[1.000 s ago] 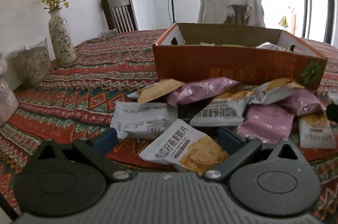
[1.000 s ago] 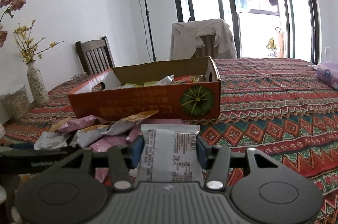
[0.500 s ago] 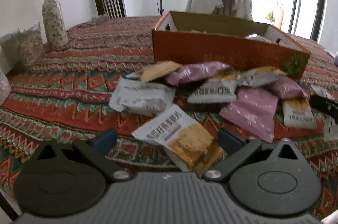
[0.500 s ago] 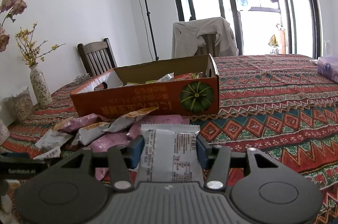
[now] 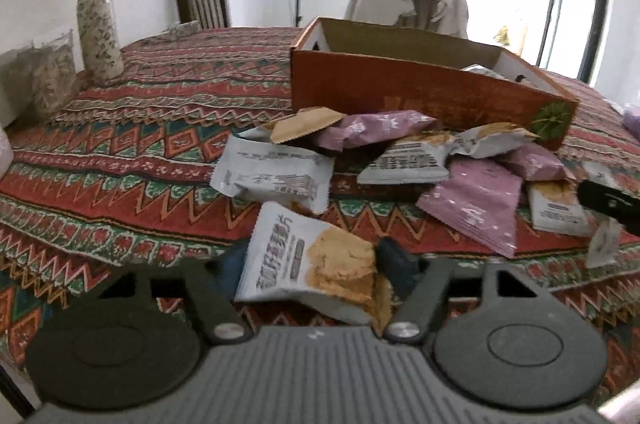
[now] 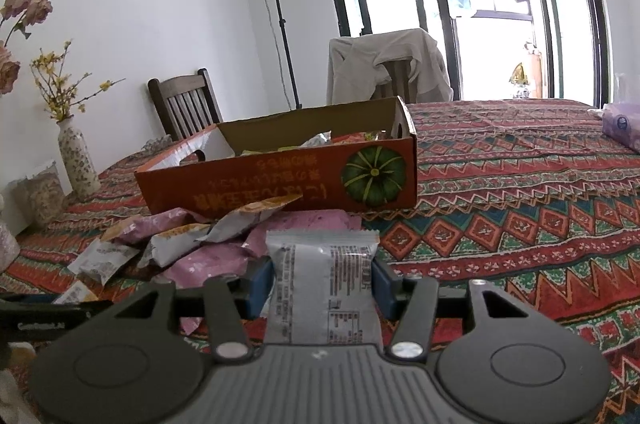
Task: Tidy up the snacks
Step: 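Grasp a white packet with the right gripper while the left gripper grasps a cracker-print packet, then carry both held packets over the box and open both grippers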
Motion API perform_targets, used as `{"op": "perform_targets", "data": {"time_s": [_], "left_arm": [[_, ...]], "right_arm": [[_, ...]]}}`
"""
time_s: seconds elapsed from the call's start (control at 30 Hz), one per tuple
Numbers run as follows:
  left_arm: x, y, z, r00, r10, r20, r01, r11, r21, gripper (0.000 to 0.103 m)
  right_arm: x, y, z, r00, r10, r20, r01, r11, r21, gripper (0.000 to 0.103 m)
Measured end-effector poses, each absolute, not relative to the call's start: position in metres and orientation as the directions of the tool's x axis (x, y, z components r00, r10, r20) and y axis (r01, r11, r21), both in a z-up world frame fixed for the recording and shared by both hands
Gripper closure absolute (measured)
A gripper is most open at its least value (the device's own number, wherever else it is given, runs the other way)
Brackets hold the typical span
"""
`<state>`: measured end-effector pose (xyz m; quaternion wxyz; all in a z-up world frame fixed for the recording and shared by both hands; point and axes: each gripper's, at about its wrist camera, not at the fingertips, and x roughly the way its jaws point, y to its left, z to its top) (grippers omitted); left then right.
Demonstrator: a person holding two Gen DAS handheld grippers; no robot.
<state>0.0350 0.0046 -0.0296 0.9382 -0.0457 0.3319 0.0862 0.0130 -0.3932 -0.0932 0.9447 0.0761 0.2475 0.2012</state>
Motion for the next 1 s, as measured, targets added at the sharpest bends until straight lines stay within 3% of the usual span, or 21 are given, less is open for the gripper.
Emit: {"op": "perform_targets", "data": {"time_s": [0.17,0.23,0.67,1.0], "left_arm": [[0.027,0.000,-0.031,0.785,0.125,-0.606,-0.161,0.987,-0.005,0.050],[0.025,-0.002,-0.030,0.794,0.109,-0.598,-0.140,0.990,-0.005,0.059],[0.018,-0.005,-0.018,0.842,0.068,-0.535,-0.088,0.996,-0.012,0.069],[0.013,-0.009,-0.006,0.881,0.016,-0.474,-0.034,0.999,-0.030,0.088]], "right_arm": [[0.011,-0.392,-0.093,0.795,0.419,-0.438,-0.346,0.907,0.240,0.050],[0.011,-0.392,-0.093,0.796,0.419,-0.437,-0.347,0.907,0.239,0.050],[0.007,-0.390,-0.090,0.800,0.420,-0.429,-0.353,0.907,0.228,0.050],[0.006,-0.388,-0.088,0.802,0.420,-0.425,-0.358,0.907,0.220,0.050]]}}
